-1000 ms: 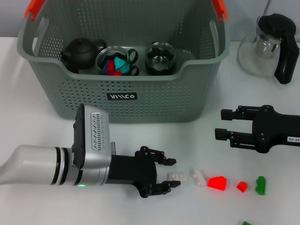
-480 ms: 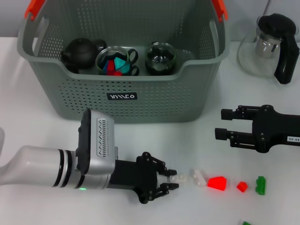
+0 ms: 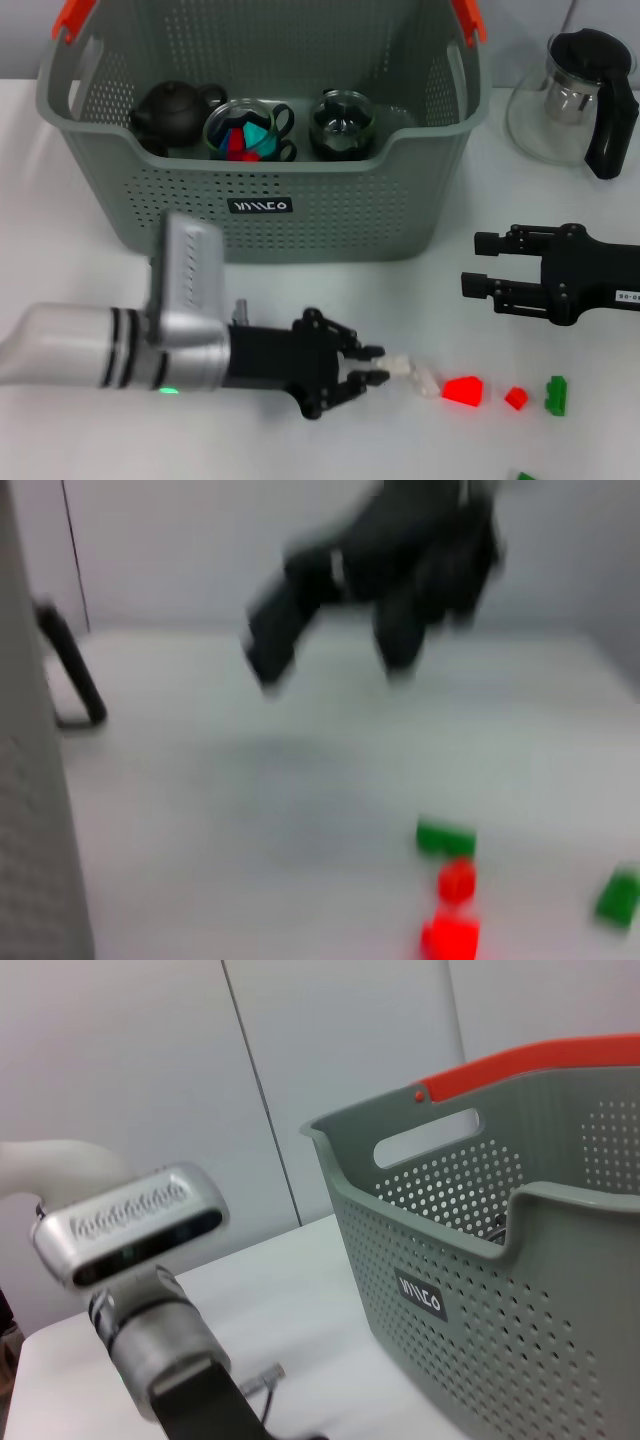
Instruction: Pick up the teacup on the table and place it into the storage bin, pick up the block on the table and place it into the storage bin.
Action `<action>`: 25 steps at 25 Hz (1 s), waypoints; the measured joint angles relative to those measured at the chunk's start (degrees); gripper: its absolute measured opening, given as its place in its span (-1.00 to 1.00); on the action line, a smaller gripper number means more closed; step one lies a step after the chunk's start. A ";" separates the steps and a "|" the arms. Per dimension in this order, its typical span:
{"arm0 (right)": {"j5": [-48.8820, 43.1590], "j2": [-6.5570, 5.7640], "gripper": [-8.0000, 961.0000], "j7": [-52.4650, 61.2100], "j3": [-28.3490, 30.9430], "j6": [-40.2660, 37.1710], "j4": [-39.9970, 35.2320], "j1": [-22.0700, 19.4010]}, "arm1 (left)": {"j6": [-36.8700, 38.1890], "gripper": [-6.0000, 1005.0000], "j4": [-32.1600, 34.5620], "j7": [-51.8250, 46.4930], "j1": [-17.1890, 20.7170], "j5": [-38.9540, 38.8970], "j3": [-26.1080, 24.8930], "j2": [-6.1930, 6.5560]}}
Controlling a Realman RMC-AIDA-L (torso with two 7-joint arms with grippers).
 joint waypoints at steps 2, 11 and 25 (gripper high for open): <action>0.08 -0.05 0.36 0.01 0.00 -0.04 0.00 -0.05 | 6.34 -0.62 2.73 -2.47 1.23 -0.06 -2.73 0.87; -0.03 -0.08 0.36 0.02 0.01 -0.02 0.00 -0.01 | 36.24 -0.62 13.34 -11.98 1.87 -2.45 -26.41 5.97; -0.10 -0.04 0.36 0.02 0.00 -0.25 0.01 -0.39 | 4.27 -0.62 39.11 -61.60 -9.81 16.12 -12.68 10.17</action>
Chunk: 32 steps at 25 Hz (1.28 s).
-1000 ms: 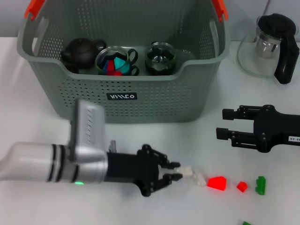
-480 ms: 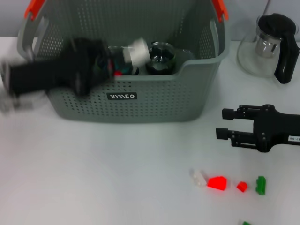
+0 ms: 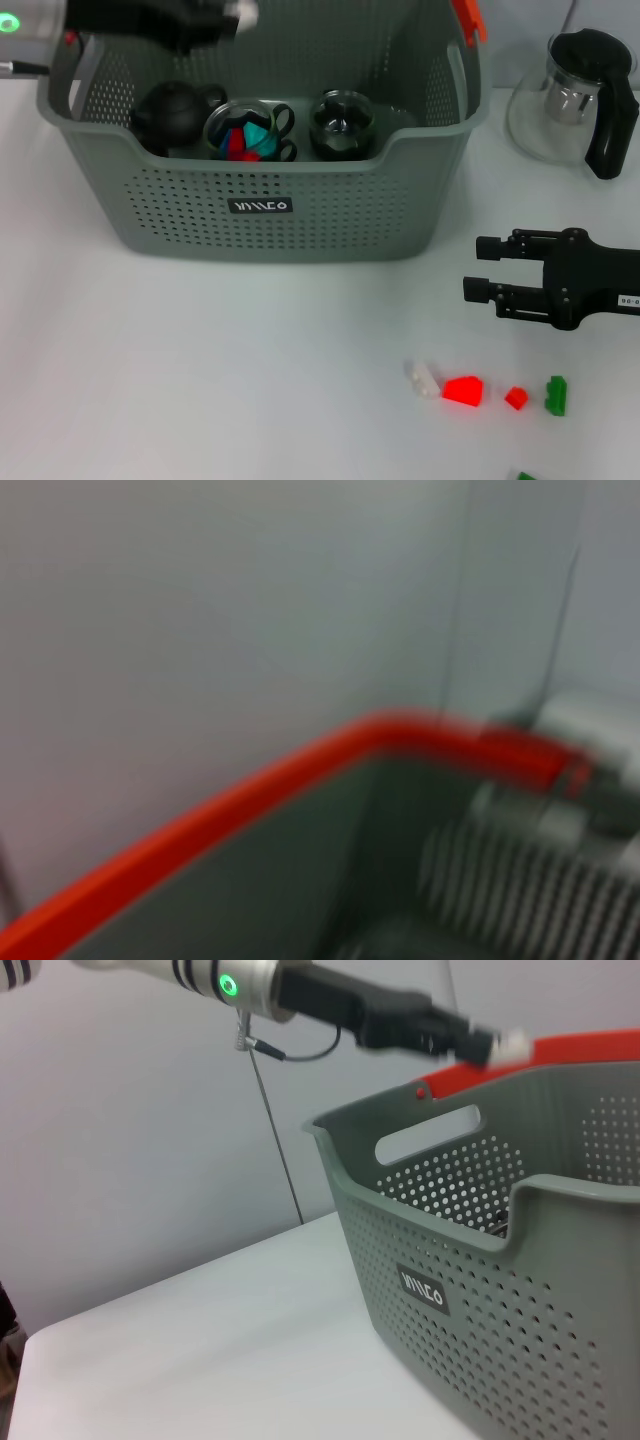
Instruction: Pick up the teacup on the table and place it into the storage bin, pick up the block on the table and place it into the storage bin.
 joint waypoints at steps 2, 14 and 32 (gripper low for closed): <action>0.00 0.01 0.36 0.00 0.00 0.08 0.00 0.09 | -1.66 -0.62 0.80 -1.45 -0.86 6.94 2.51 -0.86; 0.02 0.07 0.36 0.00 0.00 0.31 0.00 0.49 | -7.77 -0.36 3.52 -2.13 0.30 14.52 7.01 -5.21; 0.32 0.42 0.36 0.00 0.07 1.24 0.00 0.26 | 29.68 0.26 -15.63 28.36 14.91 -32.41 -15.05 -3.54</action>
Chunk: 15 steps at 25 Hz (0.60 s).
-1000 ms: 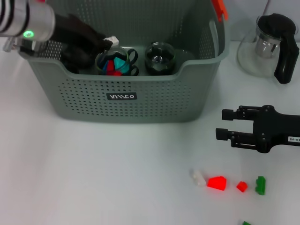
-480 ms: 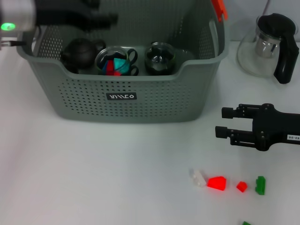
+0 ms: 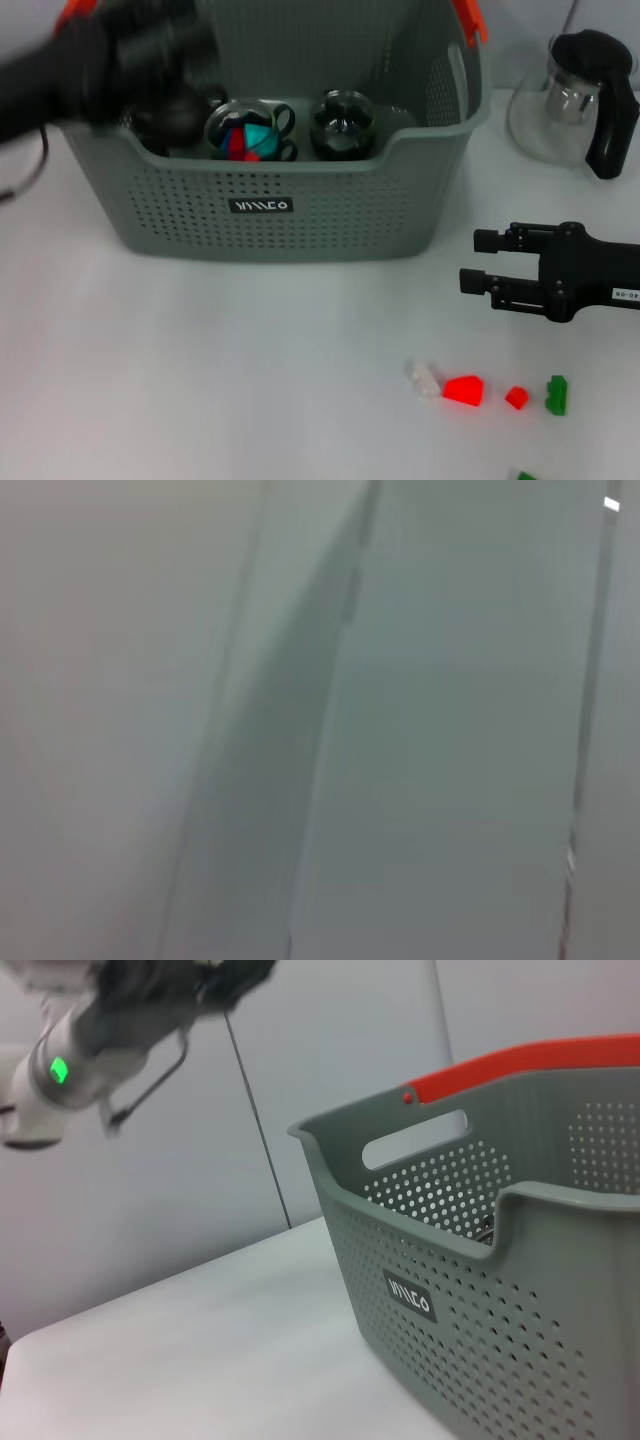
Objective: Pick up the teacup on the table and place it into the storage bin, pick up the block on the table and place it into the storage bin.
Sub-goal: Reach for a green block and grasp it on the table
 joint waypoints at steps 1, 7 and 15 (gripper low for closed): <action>0.01 0.00 0.36 0.00 0.03 0.00 0.00 0.01 | 0.55 0.26 -0.38 2.84 0.90 1.76 0.12 -0.42; -0.10 0.11 0.35 0.00 0.03 -0.03 0.05 -0.07 | -0.78 0.26 -1.24 18.43 6.57 15.96 3.41 -3.65; -1.71 0.02 0.35 -0.26 -0.49 -1.89 -0.56 -0.71 | -5.36 0.26 -5.29 27.67 7.95 23.55 3.27 -4.90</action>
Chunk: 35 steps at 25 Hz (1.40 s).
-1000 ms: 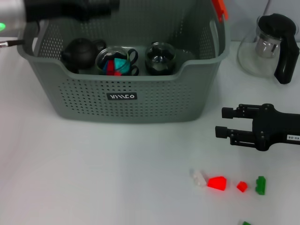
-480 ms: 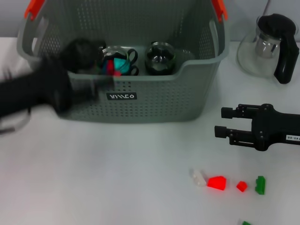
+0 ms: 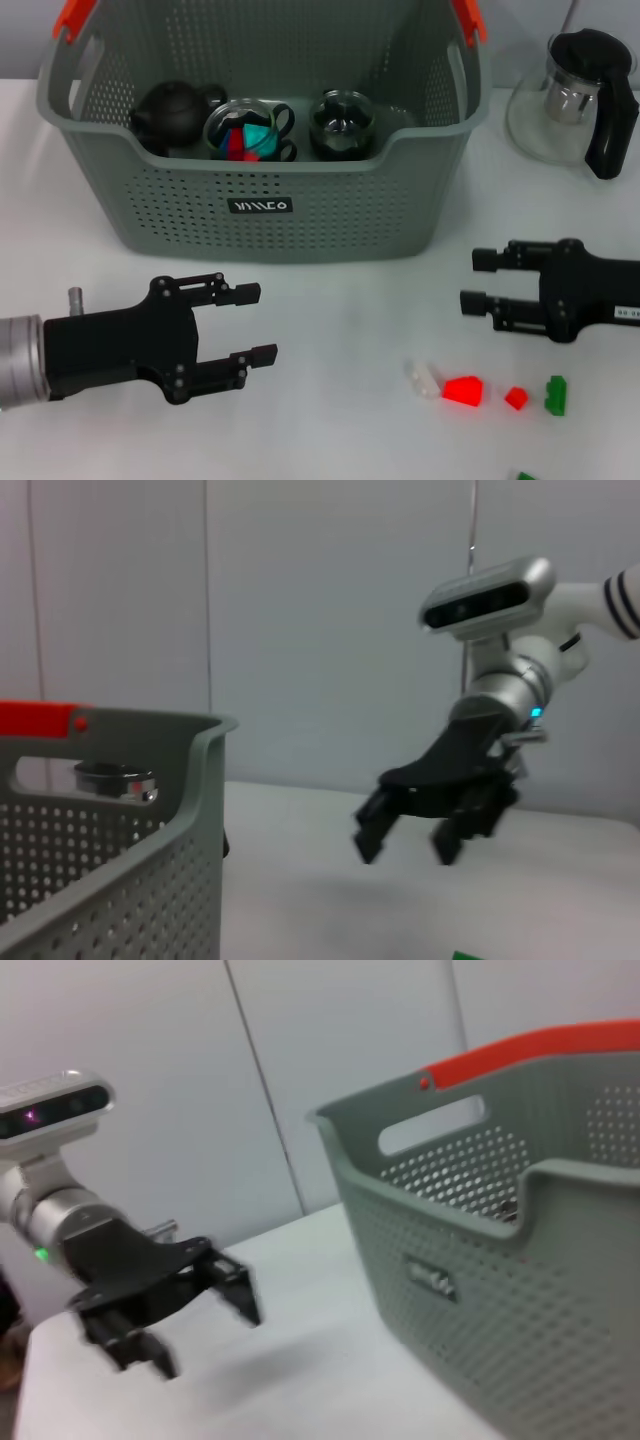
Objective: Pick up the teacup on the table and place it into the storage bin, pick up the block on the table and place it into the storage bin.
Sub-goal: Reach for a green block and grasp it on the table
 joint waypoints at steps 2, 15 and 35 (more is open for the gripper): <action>-2.57 -0.24 0.35 0.78 0.06 -2.40 -1.12 -0.02 | -0.81 0.26 -0.60 0.16 -0.09 0.00 -0.13 -0.24; -27.60 -0.34 0.34 28.13 -0.09 -16.50 -27.77 5.43 | -4.88 0.25 -4.04 0.35 -2.07 -0.75 -0.90 -1.05; -44.30 3.32 0.34 40.92 -23.62 -9.70 -28.82 11.49 | -6.30 0.26 -6.85 0.34 -2.64 -2.14 -4.23 -1.06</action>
